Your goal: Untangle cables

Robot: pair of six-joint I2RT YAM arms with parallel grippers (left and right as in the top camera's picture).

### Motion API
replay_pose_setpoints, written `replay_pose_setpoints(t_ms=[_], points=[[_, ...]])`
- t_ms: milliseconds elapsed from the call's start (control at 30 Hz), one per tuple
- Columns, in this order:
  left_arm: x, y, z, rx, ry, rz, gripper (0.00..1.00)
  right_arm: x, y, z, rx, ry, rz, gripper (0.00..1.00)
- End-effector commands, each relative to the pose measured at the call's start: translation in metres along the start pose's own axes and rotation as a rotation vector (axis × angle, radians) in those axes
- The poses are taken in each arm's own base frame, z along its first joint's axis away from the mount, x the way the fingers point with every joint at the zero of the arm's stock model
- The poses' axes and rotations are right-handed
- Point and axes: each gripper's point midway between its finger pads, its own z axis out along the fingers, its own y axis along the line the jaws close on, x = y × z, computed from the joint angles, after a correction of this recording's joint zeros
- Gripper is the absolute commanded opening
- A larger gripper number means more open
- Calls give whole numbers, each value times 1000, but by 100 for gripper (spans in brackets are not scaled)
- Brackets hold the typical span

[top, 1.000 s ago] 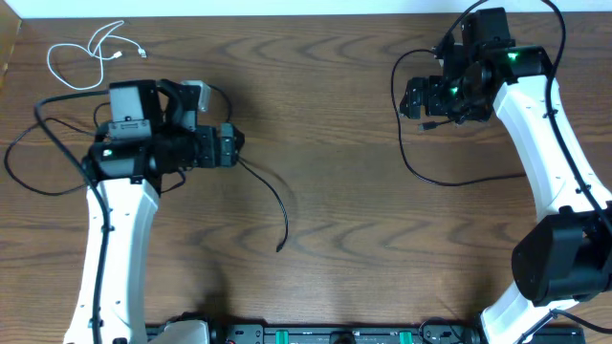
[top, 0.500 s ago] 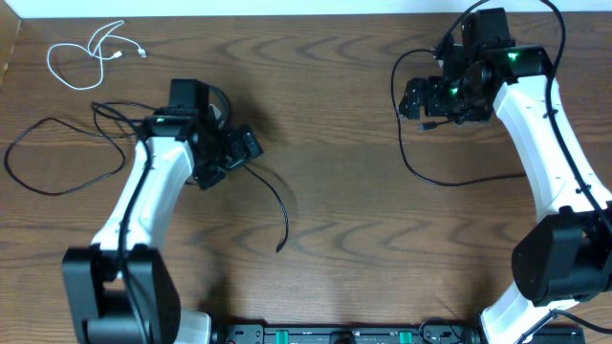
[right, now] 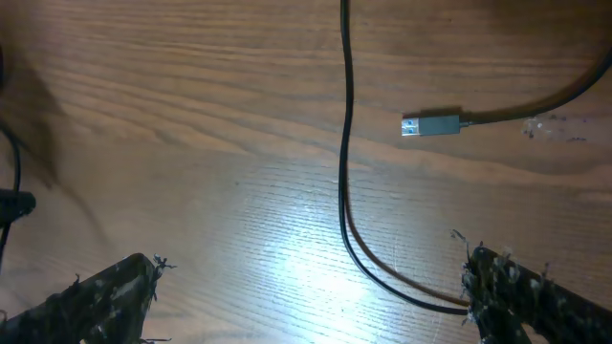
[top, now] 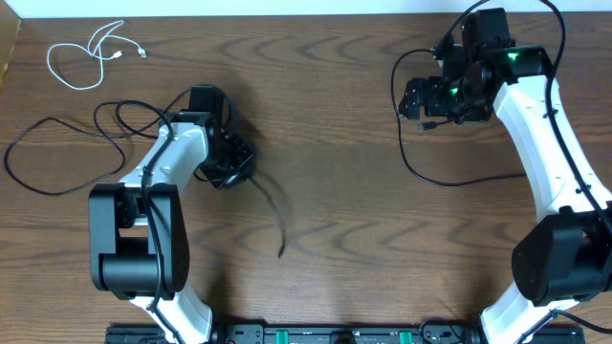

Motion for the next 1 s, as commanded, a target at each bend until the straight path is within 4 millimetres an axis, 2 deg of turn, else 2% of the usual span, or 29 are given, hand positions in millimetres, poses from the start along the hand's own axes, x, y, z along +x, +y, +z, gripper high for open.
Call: replay_pose_setpoints(t_ms=[0,200,400,567,800,967], points=[[-1,5,0,-30,-11,55,8,-4,8,-8,-16,-23,-9,99],[-1,4,-17,-79,-17,156,8,-5,8,-8,-16,-27,-10,99],[-8,16,-46,-313,-101,293,7,-6,8,-8,-17,-32,-12,99],[-19,8,-64,-462,-209,476,7,-7,8,-8,-18,-37,-13,99],[-53,4,-91,-769,-360,866,7,-5,8,-8,-17,-29,-12,99],[-61,-7,-94,-861,-287,1217,7,-6,8,-8,-17,-31,-12,99]])
